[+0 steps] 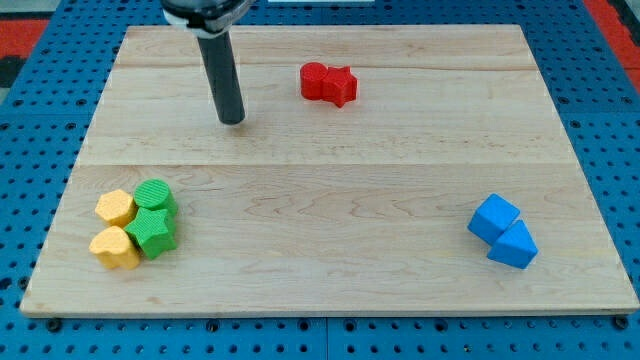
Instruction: Push the red blocks towards the center right
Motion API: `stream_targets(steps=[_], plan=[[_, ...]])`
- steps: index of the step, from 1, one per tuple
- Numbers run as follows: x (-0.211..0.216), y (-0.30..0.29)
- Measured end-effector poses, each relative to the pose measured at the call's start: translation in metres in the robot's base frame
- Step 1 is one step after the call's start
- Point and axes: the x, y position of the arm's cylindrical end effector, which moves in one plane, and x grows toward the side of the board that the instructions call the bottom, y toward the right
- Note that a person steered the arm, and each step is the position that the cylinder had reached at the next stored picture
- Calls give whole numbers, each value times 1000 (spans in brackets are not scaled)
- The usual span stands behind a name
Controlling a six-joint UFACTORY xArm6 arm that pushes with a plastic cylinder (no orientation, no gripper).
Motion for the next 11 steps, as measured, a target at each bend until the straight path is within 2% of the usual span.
stream_targets(steps=[1, 4, 5, 7, 9, 11], plan=[[-33, 0], [-94, 1], [-94, 12], [-42, 93], [-49, 139], [-30, 201]])
